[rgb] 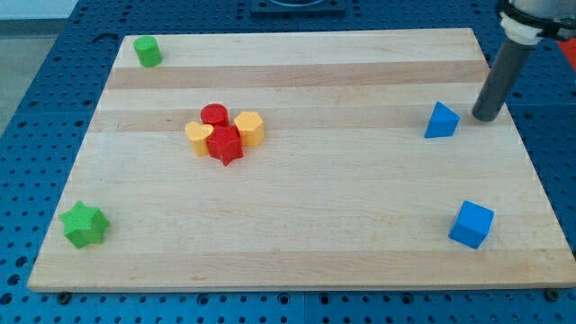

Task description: Slide the blue triangle down and left a bit

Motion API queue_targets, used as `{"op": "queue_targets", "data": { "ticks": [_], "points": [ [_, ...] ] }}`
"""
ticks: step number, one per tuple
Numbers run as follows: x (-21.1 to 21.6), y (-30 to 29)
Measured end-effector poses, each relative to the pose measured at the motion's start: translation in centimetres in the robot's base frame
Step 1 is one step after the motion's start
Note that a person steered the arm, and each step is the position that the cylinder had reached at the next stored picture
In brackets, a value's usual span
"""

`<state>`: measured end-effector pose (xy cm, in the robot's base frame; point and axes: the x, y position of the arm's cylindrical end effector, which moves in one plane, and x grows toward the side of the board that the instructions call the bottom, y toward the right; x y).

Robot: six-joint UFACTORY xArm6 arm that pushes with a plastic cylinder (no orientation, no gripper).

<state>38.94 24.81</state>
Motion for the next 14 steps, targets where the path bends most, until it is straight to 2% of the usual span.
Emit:
{"op": "queue_targets", "data": {
  "ticks": [1, 3, 4, 5, 7, 8, 9, 10, 11, 12, 13, 14],
  "points": [
    [1.4, -3.5],
    [1.2, -4.4],
    [-2.9, -3.8],
    [-3.3, -4.7],
    [7.3, -6.8],
    [10.3, -7.3],
    [9.1, -5.2],
    [5.3, -1.9],
    [2.1, -2.6],
    [2.1, -7.5],
    [5.3, -11.8],
    [9.3, -13.6]
  ]
}}
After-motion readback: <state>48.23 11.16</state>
